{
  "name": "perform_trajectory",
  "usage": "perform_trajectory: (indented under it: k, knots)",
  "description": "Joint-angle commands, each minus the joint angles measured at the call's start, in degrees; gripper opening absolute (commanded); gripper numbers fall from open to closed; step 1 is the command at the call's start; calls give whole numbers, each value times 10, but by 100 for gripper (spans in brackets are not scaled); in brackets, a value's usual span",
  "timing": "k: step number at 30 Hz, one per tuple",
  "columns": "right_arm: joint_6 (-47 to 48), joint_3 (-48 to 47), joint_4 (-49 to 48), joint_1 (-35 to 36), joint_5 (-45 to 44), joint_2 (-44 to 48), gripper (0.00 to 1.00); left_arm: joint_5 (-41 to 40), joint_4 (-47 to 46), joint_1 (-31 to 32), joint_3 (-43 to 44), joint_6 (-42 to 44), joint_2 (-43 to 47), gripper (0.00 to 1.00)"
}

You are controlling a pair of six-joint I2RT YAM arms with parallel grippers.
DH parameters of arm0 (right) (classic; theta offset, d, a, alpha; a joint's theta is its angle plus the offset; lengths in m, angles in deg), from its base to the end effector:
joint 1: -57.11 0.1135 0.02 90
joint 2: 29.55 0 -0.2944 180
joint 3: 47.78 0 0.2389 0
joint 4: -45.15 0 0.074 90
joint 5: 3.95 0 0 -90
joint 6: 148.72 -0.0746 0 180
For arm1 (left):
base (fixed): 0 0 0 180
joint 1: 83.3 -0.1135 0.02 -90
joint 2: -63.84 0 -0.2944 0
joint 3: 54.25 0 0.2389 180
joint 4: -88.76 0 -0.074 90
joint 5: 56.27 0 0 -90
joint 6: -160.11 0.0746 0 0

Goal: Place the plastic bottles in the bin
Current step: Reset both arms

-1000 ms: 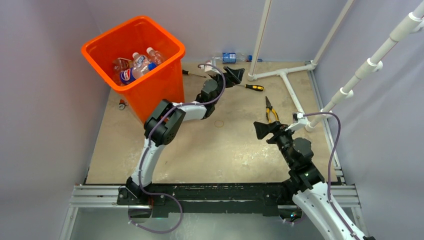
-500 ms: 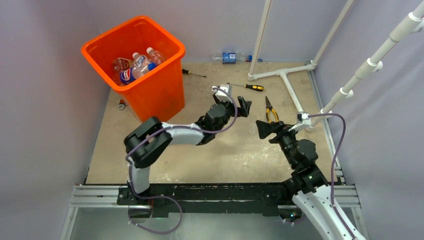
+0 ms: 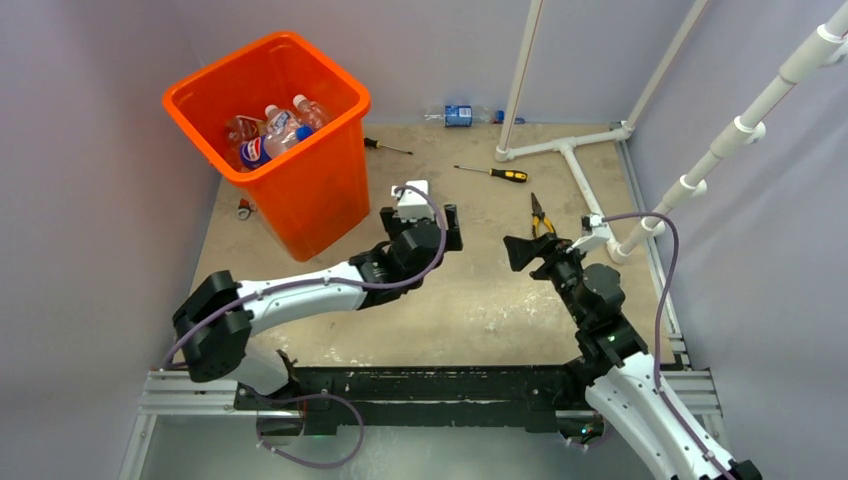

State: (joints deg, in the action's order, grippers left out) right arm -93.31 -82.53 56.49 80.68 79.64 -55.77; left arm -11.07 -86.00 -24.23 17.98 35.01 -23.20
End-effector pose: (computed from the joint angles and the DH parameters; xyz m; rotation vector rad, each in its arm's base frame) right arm 0.1317 0.0484 0.2717 0.2477 1.6456 0.6877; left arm 0.2276 -0.2775 0.3029 -0.1312 1.8310 -0.4086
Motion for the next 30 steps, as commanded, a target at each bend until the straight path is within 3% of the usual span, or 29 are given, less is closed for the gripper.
perform_trajectory:
  k: [1, 9, 17, 30]
  knots:
    - [37, -45, -66, 1, 41, -17, 90, -60, 141, 14, -36, -34, 82, 99]
    - [35, -68, -115, 1, 63, -48, 99, -126, 274, 25, -53, -78, 158, 99]
    - [-26, -41, -224, 2, 90, -61, 99, -121, 256, 33, -86, -91, 213, 99]
    - [-5, -56, -151, 7, 30, -47, 99, -115, 247, 34, -94, -66, 221, 99]
